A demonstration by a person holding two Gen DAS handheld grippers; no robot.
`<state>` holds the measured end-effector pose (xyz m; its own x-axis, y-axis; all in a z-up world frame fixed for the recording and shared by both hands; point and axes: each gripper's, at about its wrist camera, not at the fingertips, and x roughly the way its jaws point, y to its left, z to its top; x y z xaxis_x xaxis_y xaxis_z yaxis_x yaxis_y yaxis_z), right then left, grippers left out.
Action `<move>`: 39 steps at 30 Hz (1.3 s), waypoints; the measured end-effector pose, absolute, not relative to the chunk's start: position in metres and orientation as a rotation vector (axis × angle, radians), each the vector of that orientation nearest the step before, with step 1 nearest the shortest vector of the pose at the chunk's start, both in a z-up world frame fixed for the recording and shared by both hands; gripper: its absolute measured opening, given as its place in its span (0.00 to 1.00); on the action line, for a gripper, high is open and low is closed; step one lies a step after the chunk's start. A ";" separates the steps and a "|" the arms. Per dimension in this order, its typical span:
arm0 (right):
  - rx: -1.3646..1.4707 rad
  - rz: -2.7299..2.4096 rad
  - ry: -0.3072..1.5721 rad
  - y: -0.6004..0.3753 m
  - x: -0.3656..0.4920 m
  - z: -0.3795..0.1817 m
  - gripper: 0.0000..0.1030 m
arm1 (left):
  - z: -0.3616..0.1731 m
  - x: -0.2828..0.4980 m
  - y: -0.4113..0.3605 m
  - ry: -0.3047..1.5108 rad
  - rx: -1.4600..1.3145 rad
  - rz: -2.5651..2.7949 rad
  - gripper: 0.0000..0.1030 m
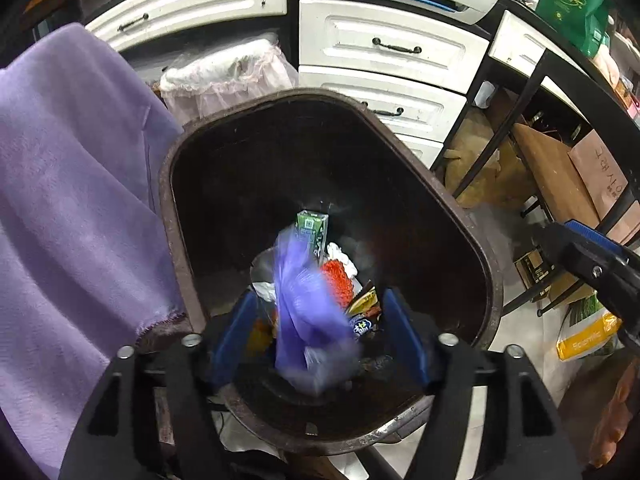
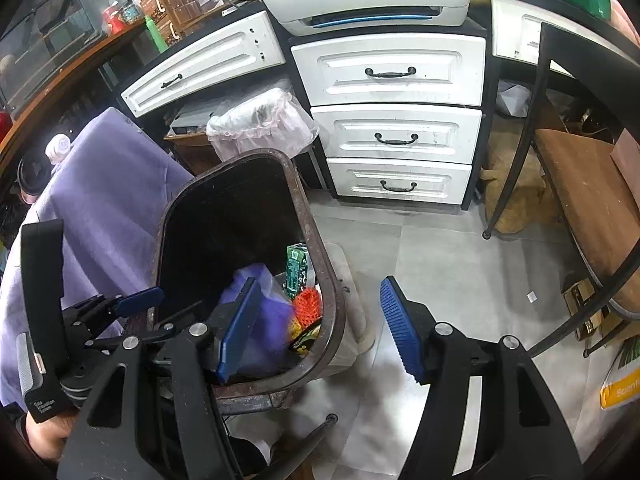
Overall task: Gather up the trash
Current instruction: 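Lower the purple bag into the bin and open the left gripper, then move both grippers back over the table, then close the right gripper on the red paper cup with black lid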
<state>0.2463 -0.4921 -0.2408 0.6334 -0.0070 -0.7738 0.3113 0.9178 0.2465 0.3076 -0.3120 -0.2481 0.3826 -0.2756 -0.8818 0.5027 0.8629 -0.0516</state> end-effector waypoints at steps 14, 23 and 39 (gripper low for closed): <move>0.378 -0.146 0.851 -0.501 0.264 -0.216 0.64 | -0.164 0.280 -0.283 0.889 0.267 -0.600 0.85; 0.252 0.096 0.841 -0.437 0.316 -0.166 0.66 | -0.100 0.277 -0.213 0.753 0.192 -0.559 0.92; -0.127 0.646 0.838 -0.173 0.449 -0.076 0.74 | -0.081 0.316 -0.008 0.744 0.259 -0.171 0.95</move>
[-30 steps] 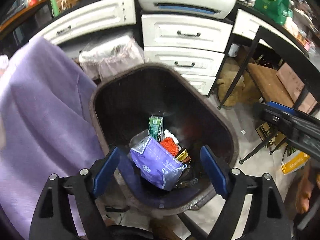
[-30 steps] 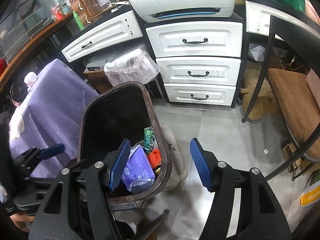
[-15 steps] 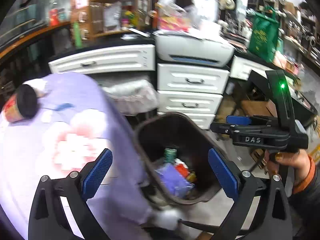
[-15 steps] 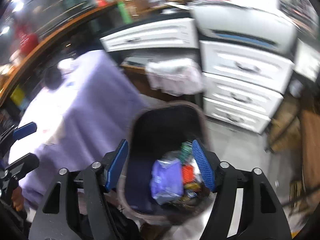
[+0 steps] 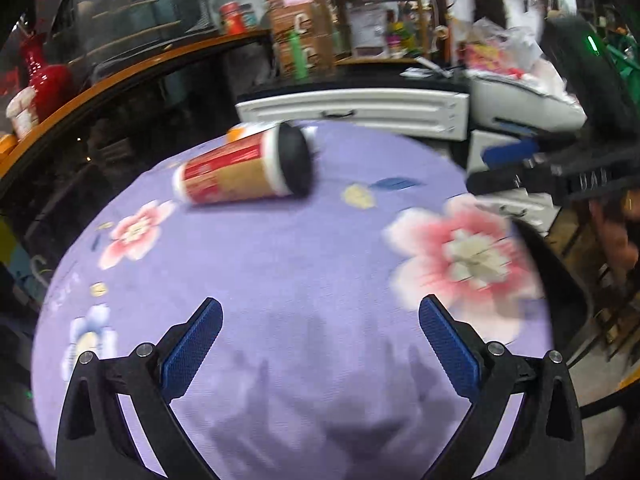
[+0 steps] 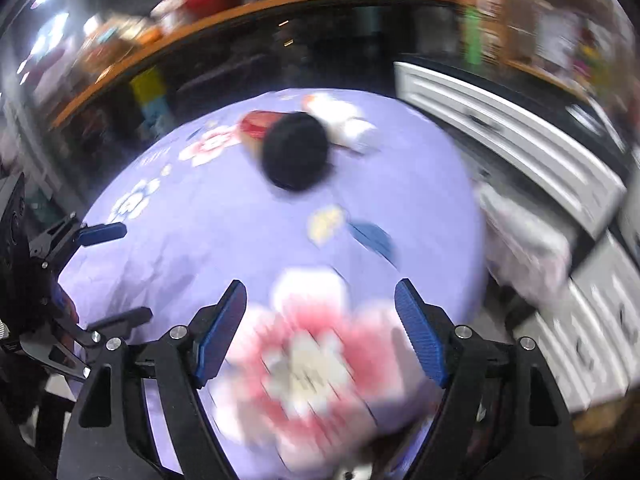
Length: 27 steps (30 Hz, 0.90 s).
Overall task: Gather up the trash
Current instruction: 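Close the right gripper on the red paper cup with black lid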
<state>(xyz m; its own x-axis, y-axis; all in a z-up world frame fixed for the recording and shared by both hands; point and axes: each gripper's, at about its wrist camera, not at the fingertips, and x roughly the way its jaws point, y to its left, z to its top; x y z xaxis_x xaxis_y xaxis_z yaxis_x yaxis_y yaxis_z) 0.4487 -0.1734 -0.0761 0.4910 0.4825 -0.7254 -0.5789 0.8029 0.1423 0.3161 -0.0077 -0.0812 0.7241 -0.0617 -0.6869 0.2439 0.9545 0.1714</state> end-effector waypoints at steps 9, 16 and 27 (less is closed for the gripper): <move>-0.447 0.799 0.887 -0.023 0.535 -0.046 0.82 | -0.088 0.335 0.056 0.768 0.243 -0.132 0.95; -0.608 0.804 1.032 0.052 0.605 -0.056 0.83 | -0.098 0.351 0.084 0.805 0.214 -0.118 0.95; -0.966 0.702 1.244 0.107 0.638 -0.119 0.83 | -0.107 0.375 0.105 0.835 0.155 -0.096 0.95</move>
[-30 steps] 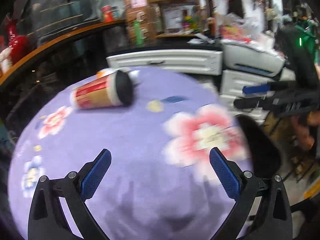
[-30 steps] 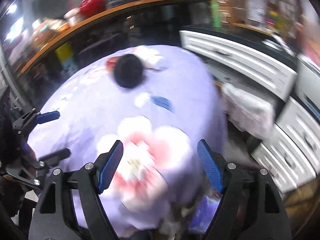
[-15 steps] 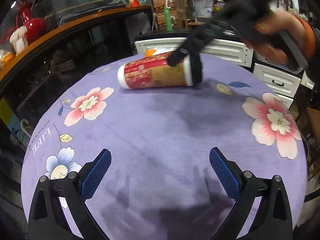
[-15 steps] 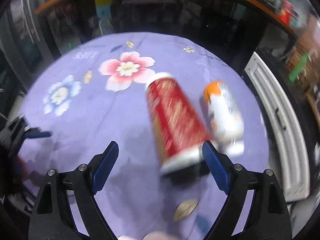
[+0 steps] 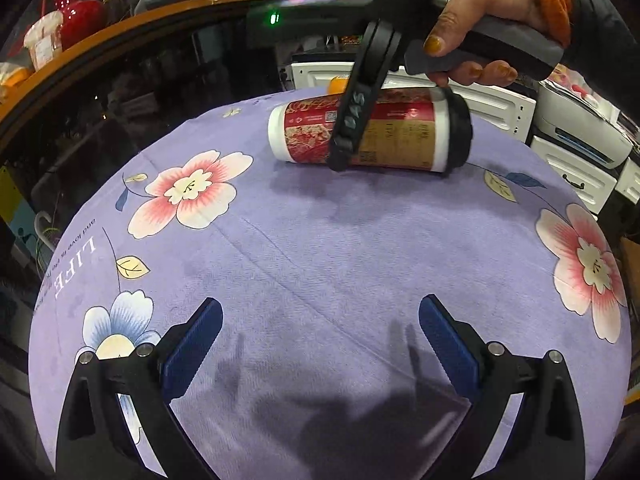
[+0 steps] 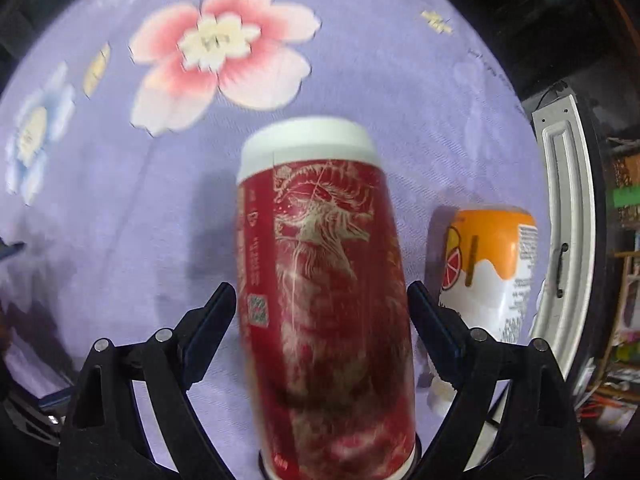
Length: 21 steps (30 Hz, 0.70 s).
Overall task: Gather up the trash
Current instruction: 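Close the right gripper on the red paper cup with black lid, then grasp the white orange-capped bottle with the left gripper while the right holds the cup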
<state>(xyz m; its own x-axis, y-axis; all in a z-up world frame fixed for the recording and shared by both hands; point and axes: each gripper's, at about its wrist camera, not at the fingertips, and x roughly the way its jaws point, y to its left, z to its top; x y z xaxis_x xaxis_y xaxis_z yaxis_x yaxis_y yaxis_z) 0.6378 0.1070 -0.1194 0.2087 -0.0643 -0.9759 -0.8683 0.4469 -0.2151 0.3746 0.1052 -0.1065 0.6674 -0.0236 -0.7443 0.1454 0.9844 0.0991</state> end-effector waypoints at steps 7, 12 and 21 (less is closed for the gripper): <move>-0.914 0.744 1.191 0.087 0.625 -0.106 0.71 | -0.107 0.387 0.109 0.832 0.161 -0.098 0.95; -0.748 0.797 1.093 0.046 0.615 -0.059 0.71 | -0.111 0.403 0.104 0.837 0.173 -0.114 0.95; -0.481 0.739 0.905 -0.061 0.593 0.014 0.71 | -0.091 0.460 0.081 0.821 0.032 -0.098 0.95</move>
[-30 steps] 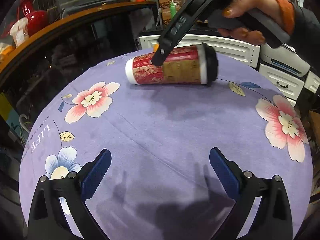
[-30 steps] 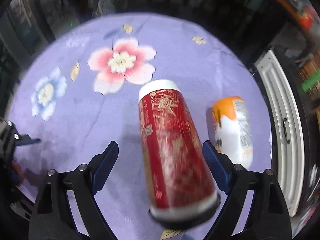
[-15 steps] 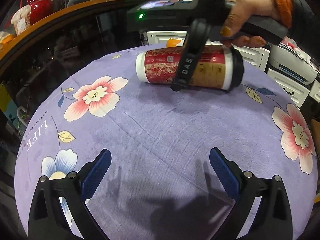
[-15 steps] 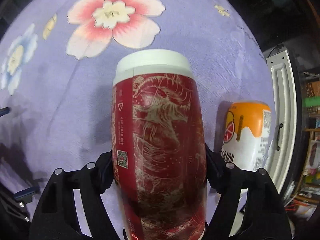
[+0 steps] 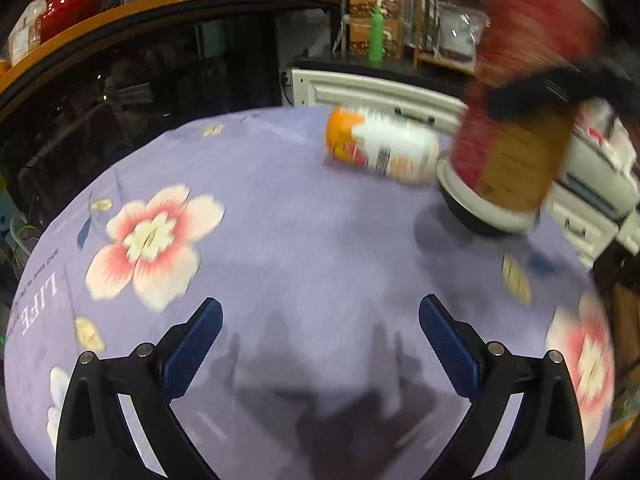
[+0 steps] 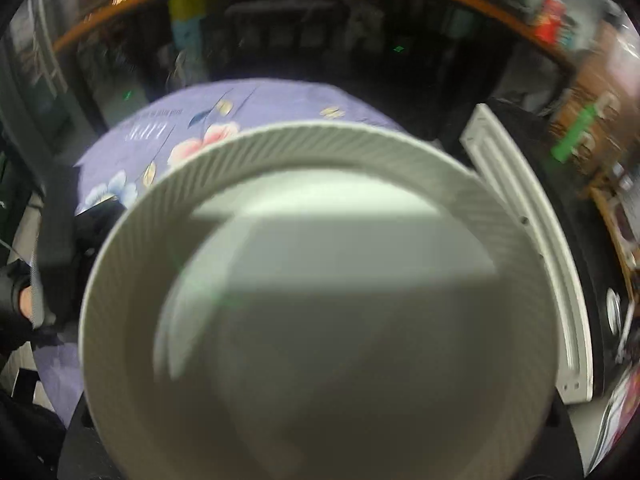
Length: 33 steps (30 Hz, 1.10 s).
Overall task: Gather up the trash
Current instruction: 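Grasp the white orange-capped bottle with the left gripper while the right holds the cup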
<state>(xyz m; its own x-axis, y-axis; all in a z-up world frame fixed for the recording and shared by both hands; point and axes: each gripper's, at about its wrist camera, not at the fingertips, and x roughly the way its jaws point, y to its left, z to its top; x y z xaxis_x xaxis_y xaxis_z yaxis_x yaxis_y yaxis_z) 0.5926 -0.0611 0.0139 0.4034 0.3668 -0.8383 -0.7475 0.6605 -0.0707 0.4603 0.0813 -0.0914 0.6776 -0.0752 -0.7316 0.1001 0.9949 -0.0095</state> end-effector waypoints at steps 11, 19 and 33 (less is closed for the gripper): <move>-0.381 0.667 0.841 -0.161 0.544 0.016 0.71 | -0.063 0.577 0.034 0.956 -0.231 -0.010 0.94; -0.324 0.652 0.846 -0.217 0.524 -0.013 0.71 | -0.080 0.637 0.025 1.092 -0.382 0.149 0.86; -0.221 0.563 0.886 -0.294 0.508 -0.049 0.71 | -0.106 0.667 -0.015 1.185 -0.197 0.215 0.59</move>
<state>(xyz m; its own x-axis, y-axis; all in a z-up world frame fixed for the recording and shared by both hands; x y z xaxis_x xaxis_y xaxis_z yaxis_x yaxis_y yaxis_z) 0.5078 -0.2937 -0.0495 0.4998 0.3722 -0.7821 -0.5499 0.8340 0.0454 0.6670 -0.0153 -0.1056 0.3604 0.0626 -0.9307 -0.2686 0.9625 -0.0393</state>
